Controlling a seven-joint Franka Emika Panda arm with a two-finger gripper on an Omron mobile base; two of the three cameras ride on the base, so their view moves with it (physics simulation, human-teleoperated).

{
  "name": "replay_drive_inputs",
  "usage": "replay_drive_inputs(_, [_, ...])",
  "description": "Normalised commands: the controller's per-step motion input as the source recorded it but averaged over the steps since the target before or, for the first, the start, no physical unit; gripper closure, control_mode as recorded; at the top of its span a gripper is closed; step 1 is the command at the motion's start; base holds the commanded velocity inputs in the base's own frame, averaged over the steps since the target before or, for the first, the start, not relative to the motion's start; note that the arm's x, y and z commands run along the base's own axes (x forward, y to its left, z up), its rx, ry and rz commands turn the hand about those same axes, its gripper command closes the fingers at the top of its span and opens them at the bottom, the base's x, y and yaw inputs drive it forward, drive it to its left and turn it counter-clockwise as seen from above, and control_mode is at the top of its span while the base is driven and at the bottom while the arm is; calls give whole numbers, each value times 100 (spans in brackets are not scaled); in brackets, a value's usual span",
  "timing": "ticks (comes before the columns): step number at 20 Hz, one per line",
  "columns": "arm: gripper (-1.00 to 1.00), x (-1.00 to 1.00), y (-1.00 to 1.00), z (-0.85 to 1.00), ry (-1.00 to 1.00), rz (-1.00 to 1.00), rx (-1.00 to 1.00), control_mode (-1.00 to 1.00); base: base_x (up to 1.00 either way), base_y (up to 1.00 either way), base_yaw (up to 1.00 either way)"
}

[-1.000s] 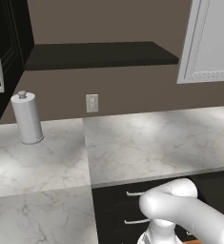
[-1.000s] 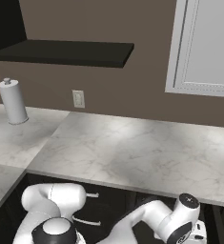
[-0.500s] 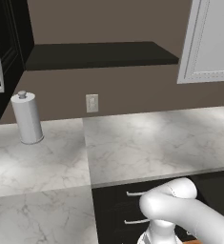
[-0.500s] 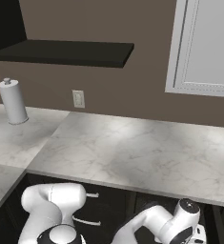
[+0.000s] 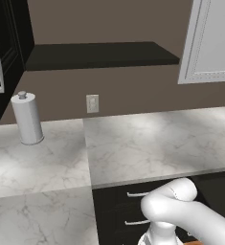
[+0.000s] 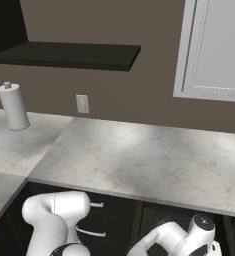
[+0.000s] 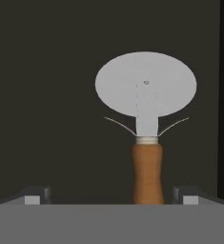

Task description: Take the pizza cutter from the drawer on the right and place it on the dining counter for cutting.

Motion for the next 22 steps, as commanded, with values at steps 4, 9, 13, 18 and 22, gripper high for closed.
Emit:
replay_drive_inputs(4, [-100, 0, -2, -20, 0, 0, 0, -100, 0, 0, 0])
replay_drive_inputs(9, [-100, 0, 0, -25, 0, 0, 0, -100, 0, 0, 0])
replay_drive_inputs(13, [-100, 0, -11, -22, 0, 0, 0, -100, 0, 0, 0])
replay_drive_inputs(18, [-100, 0, -11, -15, 0, 0, 0, -100, 0, 0, 0])
replay_drive_inputs(22, [-100, 0, -5, -10, 0, 0, 0, -100, 0, 0, 0])
